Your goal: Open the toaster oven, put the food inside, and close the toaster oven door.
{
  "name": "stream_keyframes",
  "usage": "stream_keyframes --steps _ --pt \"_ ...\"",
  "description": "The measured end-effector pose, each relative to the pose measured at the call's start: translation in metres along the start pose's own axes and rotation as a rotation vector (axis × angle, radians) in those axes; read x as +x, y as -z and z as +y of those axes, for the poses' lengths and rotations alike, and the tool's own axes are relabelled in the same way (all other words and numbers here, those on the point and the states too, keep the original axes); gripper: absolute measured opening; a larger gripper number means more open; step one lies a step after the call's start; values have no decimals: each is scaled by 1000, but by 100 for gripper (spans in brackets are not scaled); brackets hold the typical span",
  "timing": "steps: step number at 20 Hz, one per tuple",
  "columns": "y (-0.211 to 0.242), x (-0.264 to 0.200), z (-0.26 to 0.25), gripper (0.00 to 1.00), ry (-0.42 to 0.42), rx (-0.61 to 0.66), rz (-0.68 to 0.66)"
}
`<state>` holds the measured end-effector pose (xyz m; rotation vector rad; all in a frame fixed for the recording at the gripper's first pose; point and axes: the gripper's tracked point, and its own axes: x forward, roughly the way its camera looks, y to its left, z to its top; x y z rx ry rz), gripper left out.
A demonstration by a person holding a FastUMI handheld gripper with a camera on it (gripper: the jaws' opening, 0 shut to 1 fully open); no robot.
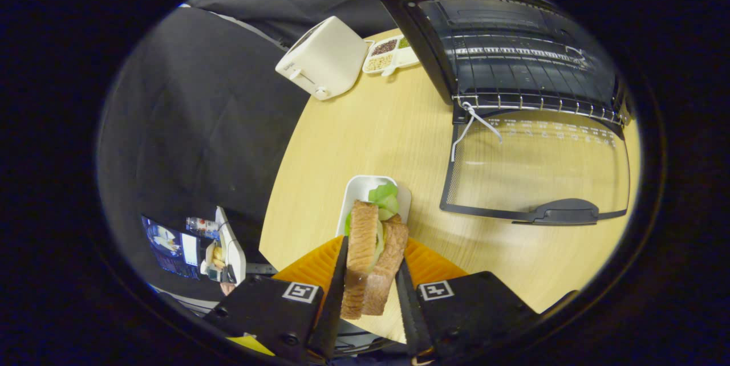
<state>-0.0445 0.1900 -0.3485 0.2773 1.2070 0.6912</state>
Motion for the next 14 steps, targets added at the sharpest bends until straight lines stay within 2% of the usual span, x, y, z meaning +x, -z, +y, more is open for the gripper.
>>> stream_keyframes --steps 1,4,8,11,14 --pt "0 -2 0 45 -6 -1 2" --pt "3 -6 7 40 -28 6 -1" --pt "-1 -24 16 40 -56 1 -34" --pt "-8 -46 25 40 -129 5 -73" --pt "-21 -69 17 40 -159 32 -127"
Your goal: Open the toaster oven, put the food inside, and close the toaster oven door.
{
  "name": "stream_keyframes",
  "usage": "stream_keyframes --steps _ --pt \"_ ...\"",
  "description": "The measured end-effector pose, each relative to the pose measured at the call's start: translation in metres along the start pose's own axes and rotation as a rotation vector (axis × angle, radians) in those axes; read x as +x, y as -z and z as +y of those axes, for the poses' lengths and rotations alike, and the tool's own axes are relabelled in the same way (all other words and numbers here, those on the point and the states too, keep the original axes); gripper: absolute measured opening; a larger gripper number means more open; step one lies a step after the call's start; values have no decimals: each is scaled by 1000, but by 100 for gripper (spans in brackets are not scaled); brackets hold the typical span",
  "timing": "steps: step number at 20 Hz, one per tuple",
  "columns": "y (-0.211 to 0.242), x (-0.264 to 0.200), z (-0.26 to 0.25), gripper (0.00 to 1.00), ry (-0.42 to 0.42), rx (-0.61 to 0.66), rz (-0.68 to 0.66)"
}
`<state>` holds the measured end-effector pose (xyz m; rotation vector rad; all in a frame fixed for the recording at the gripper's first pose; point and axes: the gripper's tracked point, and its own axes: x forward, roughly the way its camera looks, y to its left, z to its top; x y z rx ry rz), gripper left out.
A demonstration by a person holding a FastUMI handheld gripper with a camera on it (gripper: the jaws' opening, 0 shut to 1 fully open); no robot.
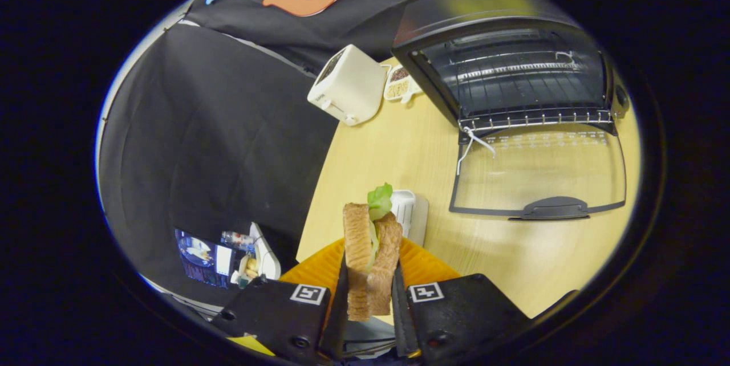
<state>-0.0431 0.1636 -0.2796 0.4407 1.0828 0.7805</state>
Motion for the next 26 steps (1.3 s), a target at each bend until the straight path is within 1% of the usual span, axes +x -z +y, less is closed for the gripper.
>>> stream_keyframes --steps 3,5,6,8,10,12,14,17,18,20,21,22,23,25,26 --pt "-27 -23 -14 40 -27 48 -95" --pt "-48 -34 -31 40 -44 125 -175" --pt "-59 -40 -46 39 -48 177 -218" --pt "-87 -50 -74 40 -43 262 -345" --pt "-112 -61 -105 39 -30 311 -459" --pt "-129 -63 -123 39 -36 371 -524" --pt "-142 -57 -136 39 -52 453 -568" --pt "-170 -55 -144 39 -110 534 -688" --pt "-180 -51 -150 39 -103 552 -725" --pt "-197 -38 -165 39 -49 587 -764" --pt "-201 -31 -167 39 -50 605 -759" --pt "-210 -25 -165 39 -73 625 -774" --pt "-217 -13 -170 39 -66 634 -772" --pt "-222 -10 -176 39 -76 633 -806" --pt "-227 -7 -177 39 -95 632 -824"
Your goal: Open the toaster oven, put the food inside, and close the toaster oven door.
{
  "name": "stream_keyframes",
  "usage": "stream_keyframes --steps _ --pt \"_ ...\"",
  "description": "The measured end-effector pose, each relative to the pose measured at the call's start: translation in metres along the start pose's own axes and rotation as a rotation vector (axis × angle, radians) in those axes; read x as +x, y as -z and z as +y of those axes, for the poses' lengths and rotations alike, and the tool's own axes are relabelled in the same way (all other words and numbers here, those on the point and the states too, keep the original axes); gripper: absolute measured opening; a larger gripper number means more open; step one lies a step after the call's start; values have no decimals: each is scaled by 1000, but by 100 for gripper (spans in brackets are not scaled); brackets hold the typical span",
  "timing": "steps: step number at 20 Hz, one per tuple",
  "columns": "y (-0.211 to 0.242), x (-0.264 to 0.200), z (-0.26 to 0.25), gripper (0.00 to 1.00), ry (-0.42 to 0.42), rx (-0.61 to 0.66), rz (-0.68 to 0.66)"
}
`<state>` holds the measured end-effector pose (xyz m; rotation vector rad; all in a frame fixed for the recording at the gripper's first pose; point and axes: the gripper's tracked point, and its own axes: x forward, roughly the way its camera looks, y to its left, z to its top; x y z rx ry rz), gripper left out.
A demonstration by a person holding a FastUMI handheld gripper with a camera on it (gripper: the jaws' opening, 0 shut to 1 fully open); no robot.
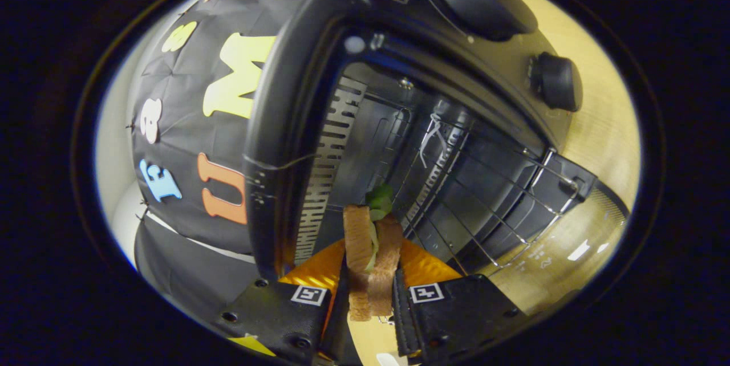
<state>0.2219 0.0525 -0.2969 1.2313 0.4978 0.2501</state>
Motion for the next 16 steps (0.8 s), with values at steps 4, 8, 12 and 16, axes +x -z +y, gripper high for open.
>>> stream_keyframes --steps 4,8,12,16 --pt "6 7 -2 39 -17 -134 -14" --pt "13 11 -4 54 31 -244 -5" --pt "7 0 -10 78 139 -503 -10" --pt "-5 -15 -13 100 236 -691 -69"
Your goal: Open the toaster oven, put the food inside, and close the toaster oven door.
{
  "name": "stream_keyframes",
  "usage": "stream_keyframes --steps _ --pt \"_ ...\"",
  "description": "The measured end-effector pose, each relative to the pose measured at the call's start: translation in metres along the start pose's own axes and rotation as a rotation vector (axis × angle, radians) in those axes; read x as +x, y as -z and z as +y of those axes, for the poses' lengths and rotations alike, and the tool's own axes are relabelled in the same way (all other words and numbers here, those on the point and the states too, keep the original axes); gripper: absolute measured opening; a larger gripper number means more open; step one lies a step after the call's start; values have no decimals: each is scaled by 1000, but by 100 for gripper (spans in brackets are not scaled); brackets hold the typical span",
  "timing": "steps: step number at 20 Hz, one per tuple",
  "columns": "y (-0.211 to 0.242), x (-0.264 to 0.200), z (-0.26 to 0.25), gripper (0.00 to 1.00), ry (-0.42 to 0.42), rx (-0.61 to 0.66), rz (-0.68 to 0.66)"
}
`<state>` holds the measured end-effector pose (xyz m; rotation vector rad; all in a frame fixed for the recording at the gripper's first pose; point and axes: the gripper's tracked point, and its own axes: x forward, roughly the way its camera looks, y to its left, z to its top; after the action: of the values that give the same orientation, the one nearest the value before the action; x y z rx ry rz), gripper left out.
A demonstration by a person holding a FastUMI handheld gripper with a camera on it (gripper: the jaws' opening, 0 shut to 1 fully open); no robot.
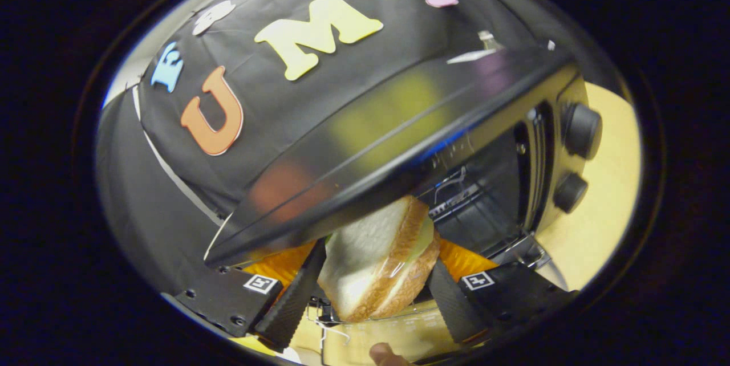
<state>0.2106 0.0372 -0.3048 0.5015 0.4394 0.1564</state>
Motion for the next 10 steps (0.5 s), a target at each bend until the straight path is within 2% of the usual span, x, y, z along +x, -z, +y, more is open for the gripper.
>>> stream_keyframes --steps 1,7,10 --pt "3 -1 -6 100 41 -65 21" --pt "4 -7 -3 100 125 -428 59" --pt "1 -11 0 100 137 -511 59"
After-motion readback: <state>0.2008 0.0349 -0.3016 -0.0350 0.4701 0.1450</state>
